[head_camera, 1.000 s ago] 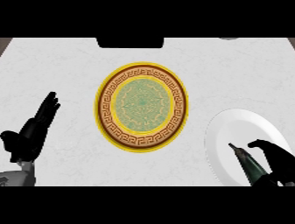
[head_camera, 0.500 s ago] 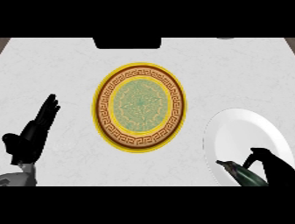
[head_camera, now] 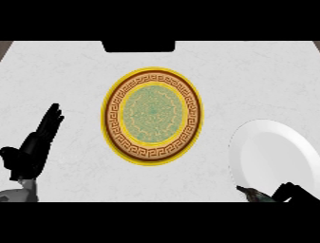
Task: Pick the eggplant from the plate and place it in the plate
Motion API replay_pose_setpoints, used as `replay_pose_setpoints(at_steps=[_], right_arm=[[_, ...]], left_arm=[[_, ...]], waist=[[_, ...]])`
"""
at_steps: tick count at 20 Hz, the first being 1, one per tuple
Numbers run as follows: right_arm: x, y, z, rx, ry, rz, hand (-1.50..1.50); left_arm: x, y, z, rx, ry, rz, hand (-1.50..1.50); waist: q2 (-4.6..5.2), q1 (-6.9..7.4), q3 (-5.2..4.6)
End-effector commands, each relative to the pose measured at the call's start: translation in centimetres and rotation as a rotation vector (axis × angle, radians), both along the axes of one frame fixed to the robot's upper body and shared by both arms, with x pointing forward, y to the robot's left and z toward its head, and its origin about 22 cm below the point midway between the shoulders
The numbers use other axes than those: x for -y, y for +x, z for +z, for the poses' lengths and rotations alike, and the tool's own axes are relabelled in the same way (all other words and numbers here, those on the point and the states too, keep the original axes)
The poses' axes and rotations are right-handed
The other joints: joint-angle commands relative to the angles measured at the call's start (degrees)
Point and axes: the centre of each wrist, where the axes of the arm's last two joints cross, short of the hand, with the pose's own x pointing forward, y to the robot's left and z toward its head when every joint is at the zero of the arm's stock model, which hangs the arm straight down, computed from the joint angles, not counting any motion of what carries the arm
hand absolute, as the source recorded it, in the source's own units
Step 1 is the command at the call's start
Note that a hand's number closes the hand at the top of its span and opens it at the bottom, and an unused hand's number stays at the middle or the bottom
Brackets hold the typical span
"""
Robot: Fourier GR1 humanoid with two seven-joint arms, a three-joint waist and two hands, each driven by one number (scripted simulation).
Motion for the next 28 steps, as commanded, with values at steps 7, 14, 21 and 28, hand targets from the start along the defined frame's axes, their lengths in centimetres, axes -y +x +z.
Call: replay_pose_setpoints(at_steps=[7, 14, 21, 28], right_arm=[[-3.2, -3.7, 8.6, 0.257, -0.071, 0.032, 1.50], [-5.9, -3.2, 11.8, 0.486, -0.081, 0.036, 1.50], [-10.4, -1.5, 13.1, 0.475, -0.026, 0.098, 1.50], [-15.4, 6.4, 13.0, 0.423, -0.001, 0.178, 1.50]], left_arm=[[1.6, 0.5, 0.9, 0.009, 0.007, -0.002, 0.00], [0.4, -0.1, 0.4, 0.018, 0.000, -0.012, 0.00], [0.1, 0.2, 0.5, 0.005, 0.012, -0.025, 0.00], [1.9, 0.9, 0.2, 0.007, 0.007, -0.038, 0.00]], waist=[[0.11, 0.43, 0.06], [0.19, 1.07, -0.07], [0.25, 1.25, 0.03], [0.50, 2.04, 0.08]])
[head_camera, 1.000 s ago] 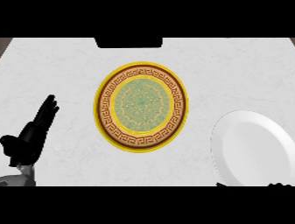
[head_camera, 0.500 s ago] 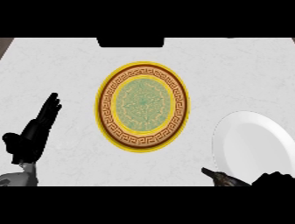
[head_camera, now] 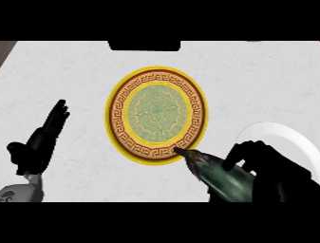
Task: Pick the eggplant from the plate and place it in the plate
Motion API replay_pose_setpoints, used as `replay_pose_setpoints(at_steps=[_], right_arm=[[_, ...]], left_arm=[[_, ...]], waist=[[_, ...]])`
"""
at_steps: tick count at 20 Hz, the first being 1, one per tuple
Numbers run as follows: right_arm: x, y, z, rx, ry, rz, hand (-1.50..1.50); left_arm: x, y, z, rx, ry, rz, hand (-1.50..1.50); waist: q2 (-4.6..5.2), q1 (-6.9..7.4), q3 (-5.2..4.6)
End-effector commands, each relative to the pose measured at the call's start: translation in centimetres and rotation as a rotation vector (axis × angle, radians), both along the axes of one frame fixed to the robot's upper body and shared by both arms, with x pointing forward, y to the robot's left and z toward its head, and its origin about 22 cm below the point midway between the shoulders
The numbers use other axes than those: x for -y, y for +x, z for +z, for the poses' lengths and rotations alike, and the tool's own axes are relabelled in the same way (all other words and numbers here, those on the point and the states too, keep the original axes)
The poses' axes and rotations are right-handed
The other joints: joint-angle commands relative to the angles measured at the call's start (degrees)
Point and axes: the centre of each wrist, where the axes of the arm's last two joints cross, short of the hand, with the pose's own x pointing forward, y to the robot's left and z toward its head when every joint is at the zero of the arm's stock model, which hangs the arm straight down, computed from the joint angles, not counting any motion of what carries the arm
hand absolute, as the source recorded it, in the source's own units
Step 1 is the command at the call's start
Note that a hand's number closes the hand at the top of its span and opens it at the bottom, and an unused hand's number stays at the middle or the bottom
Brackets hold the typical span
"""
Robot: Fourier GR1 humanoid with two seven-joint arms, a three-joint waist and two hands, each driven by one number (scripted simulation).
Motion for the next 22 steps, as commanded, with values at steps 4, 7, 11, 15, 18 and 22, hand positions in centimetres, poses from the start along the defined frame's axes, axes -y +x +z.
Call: replay_pose_setpoints(at_steps=[4, 7, 11, 15, 18, 22], right_arm=[[-3.7, 6.3, 1.3, -0.077, 0.064, 0.056, 1.50], [-5.1, 9.1, -1.6, -0.062, 0.086, 0.072, 1.50], [-8.3, 12.5, -1.8, -0.079, 0.079, 0.070, 1.50], [-10.0, 14.3, -5.4, -0.097, 0.092, 0.066, 1.50], [-8.8, 15.7, -3.5, -0.010, 0.278, 0.015, 1.50], [-9.4, 17.4, -6.1, -0.068, 0.287, -0.080, -1.50]], left_arm=[[-0.4, 0.0, 0.2, -0.013, -0.017, -0.011, 0.00], [0.3, -0.8, 1.0, -0.002, -0.004, 0.008, 0.00], [0.7, -0.6, -0.4, -0.001, -0.008, 0.012, 0.00], [0.3, 0.8, 0.3, 0.001, 0.002, -0.019, 0.00], [-0.9, 0.0, -0.1, -0.004, -0.008, -0.031, 0.00], [0.1, 0.8, 0.5, -0.003, 0.010, -0.023, 0.00]], waist=[[0.00, 0.06, 0.05], [-0.05, 0.27, 0.09], [0.03, 0.55, 0.06], [0.14, 0.76, 0.06], [0.35, 1.49, 0.07], [0.31, 1.41, 0.06]])
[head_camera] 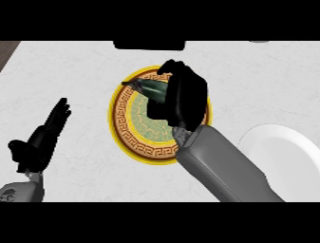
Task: Pick the eggplant from the plate and place it in the plate
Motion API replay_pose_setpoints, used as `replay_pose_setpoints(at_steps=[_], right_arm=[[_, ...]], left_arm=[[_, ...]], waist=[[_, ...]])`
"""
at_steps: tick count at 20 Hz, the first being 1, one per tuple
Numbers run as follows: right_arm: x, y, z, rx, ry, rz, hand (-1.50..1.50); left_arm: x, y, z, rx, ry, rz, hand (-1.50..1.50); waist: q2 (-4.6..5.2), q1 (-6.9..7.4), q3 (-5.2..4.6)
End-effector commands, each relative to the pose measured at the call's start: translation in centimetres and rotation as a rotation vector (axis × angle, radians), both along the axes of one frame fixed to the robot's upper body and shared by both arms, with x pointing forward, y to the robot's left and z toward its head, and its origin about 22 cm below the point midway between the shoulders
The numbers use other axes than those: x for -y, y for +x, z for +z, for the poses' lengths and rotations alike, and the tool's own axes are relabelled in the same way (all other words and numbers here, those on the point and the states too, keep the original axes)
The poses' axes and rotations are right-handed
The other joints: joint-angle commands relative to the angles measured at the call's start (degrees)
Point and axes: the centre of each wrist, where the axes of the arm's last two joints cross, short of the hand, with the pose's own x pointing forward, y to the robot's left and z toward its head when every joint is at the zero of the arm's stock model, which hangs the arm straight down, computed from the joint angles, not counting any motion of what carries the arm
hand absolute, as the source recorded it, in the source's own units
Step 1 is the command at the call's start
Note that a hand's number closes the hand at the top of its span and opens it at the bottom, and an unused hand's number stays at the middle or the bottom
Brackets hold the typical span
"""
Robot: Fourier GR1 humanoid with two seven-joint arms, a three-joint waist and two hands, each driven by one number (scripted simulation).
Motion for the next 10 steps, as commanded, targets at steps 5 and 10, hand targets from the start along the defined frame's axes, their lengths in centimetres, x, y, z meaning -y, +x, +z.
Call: replay_pose_setpoints(at_steps=[5, 10], right_arm=[[-0.2, 3.1, -2.0, -0.095, 0.198, -0.146, -1.50], [0.5, 1.8, -3.1, 0.115, 0.380, -0.149, -1.50]], left_arm=[[0.4, 0.6, 0.2, 0.007, -0.017, 0.009, 0.00], [0.8, -0.4, 0.2, -0.010, -0.009, 0.010, 0.00]], waist=[[0.07, 0.09, 0.00], [-0.29, -0.55, 0.08]])
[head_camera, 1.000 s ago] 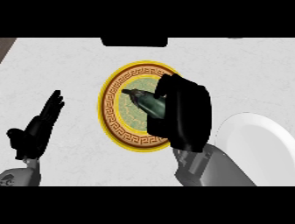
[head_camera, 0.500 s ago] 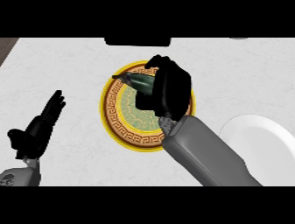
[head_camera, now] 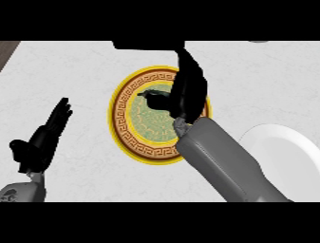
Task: Pick the eggplant from the plate and place it in the plate
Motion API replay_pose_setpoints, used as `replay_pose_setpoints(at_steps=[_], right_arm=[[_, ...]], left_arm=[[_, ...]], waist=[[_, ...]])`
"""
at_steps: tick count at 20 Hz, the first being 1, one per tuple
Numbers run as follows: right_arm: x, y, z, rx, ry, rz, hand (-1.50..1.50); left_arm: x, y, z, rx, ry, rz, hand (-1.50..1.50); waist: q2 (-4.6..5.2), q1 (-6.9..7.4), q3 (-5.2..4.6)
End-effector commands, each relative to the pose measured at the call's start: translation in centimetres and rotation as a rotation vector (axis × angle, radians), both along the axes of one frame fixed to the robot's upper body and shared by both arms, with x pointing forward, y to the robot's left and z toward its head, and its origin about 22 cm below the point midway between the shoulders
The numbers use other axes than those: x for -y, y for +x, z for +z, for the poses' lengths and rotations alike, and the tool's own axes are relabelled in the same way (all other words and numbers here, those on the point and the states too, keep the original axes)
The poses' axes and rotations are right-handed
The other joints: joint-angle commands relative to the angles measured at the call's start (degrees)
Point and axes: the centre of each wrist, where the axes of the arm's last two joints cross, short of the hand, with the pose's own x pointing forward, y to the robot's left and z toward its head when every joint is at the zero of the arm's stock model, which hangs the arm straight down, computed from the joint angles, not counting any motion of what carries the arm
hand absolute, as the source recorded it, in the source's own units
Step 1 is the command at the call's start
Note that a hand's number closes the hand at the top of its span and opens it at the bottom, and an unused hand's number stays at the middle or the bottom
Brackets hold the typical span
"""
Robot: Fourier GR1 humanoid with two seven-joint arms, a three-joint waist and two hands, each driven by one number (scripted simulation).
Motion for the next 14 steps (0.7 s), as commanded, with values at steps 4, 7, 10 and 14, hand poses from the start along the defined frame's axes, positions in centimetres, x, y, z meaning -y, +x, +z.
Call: replay_pose_setpoints(at_steps=[4, 7, 10, 14], right_arm=[[2.1, -0.9, 0.0, 0.162, 0.342, -0.137, -1.50], [4.1, -3.1, 0.4, 0.207, 0.468, -0.115, -1.50], [6.2, -5.3, -1.2, 0.232, 0.492, -0.108, -1.50], [10.5, -9.5, -2.2, 0.246, 0.481, -0.055, -1.50]], left_arm=[[-0.8, -1.0, -0.1, -0.020, 0.008, 0.020, 0.00], [-1.8, -1.0, -0.2, -0.012, 0.013, 0.046, 0.00], [-2.2, -1.5, -1.1, -0.030, -0.014, 0.036, 0.00], [-2.2, -1.1, -0.5, -0.020, 0.011, 0.033, 0.00]], waist=[[-0.36, -1.44, 0.07], [-0.56, -2.70, 0.09], [-0.39, -2.41, 0.04], [-0.41, -2.49, 0.04]])
